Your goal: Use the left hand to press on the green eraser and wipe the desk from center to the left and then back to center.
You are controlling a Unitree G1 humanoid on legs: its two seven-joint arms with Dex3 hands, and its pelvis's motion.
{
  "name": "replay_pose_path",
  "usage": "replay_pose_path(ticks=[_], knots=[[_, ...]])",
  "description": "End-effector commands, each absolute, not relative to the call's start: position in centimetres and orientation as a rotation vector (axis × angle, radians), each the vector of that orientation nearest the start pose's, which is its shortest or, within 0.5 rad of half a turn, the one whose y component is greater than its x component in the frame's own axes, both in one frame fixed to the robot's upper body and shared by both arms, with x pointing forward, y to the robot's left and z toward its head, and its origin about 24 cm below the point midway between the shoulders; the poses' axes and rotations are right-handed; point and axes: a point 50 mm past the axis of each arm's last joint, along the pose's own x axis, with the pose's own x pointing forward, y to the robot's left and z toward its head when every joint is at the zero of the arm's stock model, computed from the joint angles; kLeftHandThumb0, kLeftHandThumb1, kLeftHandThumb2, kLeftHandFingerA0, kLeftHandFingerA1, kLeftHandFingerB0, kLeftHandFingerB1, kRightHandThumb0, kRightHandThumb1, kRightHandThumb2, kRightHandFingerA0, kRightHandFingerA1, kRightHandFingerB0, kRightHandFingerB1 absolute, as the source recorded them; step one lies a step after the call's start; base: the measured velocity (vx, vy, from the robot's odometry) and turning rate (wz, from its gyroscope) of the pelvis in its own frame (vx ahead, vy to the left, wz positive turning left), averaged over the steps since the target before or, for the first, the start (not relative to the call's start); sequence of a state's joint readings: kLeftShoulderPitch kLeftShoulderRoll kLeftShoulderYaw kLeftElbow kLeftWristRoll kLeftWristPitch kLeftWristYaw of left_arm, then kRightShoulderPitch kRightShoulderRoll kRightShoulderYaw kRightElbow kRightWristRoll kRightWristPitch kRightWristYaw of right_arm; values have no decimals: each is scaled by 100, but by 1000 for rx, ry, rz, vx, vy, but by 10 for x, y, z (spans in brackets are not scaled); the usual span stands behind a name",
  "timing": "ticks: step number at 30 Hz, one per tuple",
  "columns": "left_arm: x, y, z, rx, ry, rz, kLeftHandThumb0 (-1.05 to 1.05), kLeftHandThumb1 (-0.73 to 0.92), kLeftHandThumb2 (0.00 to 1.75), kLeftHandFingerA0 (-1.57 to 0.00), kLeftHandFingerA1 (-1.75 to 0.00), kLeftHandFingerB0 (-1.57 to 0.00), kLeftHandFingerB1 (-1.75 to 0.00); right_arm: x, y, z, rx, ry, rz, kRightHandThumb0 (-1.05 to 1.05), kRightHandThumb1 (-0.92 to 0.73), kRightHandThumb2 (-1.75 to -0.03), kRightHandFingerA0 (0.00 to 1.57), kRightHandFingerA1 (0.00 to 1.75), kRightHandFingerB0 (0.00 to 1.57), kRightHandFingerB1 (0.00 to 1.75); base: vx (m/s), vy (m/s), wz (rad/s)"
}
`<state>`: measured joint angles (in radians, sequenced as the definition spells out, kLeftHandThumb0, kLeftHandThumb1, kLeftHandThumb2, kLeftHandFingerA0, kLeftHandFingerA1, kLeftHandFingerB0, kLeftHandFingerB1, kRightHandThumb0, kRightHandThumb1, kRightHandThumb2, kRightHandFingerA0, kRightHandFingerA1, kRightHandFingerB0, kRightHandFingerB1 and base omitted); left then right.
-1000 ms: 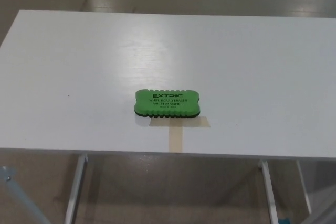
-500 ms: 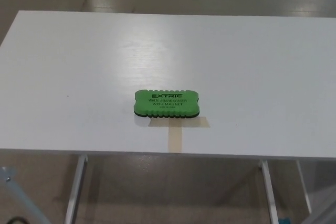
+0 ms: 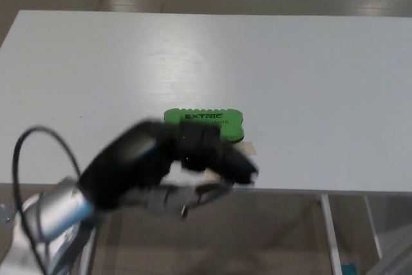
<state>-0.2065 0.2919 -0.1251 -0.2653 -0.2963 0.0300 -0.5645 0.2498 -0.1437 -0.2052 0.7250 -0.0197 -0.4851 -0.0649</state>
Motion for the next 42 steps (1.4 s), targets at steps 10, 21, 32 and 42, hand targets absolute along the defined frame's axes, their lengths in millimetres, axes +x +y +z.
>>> replay_pose_path(ticks=[10, 21, 32, 42], knots=[[339, 76, 138, 125, -150, -598, -20, 77, 65, -95, -61, -93, -52, 112, -245, -98, -204, 478, -316, -26, -69, -60, 78, 52, 53, 43, 0, 0, 0], [370, 55, 121, 102, 15, -501, -23, 78, 65, -97, -64, -94, -56, 109, -240, -98, -183, 468, -314, -26, -69, -60, 78, 53, 54, 44, 0, 0, 0], [386, 69, 103, 151, 103, -393, -20, 80, 65, -98, -65, -92, -63, 107, -237, -100, -163, 469, -308, -26, -69, -60, 80, 54, 57, 45, 0, 0, 0], [392, 89, 94, 144, 147, -234, -19, 80, 64, -95, -65, -92, -69, 104, -238, -103, -163, 495, -294, -26, -68, -60, 80, 54, 58, 46, 0, 0, 0]])
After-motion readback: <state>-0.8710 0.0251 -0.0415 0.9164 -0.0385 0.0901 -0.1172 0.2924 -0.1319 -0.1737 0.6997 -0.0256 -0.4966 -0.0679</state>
